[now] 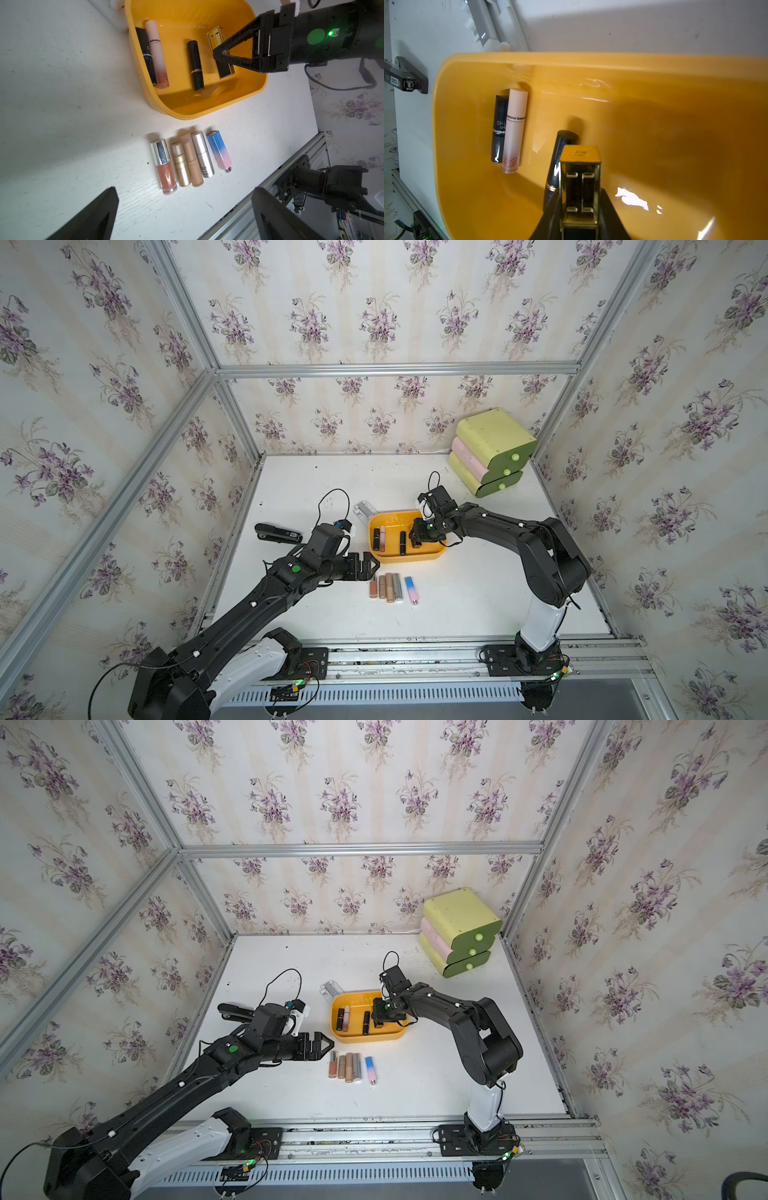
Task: Put the lipstick into the storage box
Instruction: Place the lipstick in the storage box.
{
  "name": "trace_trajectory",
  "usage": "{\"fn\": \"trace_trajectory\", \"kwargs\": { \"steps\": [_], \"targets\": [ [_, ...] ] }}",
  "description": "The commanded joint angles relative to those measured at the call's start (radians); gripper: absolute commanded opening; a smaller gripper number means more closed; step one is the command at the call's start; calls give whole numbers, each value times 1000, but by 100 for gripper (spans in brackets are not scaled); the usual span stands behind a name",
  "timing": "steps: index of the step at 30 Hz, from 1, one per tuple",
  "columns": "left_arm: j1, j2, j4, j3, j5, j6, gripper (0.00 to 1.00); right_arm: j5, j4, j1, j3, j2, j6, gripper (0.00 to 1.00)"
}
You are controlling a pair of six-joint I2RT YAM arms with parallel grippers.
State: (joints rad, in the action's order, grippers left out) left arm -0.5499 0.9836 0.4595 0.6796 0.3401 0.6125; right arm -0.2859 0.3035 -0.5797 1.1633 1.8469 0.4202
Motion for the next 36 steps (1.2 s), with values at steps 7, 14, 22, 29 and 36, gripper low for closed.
{"fn": "trace_trajectory", "kwargs": {
  "steps": [7,14,22,29,36],
  "targets": [
    [8,-23,16,-14,9,-6,100,-32,-61,-3,-2,43,26,20],
    [13,-26,11,-28,9,-3,100,-49,-74,-12,25,83,34,20],
    [19,-22,11,-34,13,-8,100,-68,-84,-39,67,133,50,23],
    [25,-29,14,-38,13,-6,100,-87,-95,-63,100,158,66,35],
    [27,-46,22,-40,13,-3,100,-96,-93,-65,112,130,77,44]
  ]
}}
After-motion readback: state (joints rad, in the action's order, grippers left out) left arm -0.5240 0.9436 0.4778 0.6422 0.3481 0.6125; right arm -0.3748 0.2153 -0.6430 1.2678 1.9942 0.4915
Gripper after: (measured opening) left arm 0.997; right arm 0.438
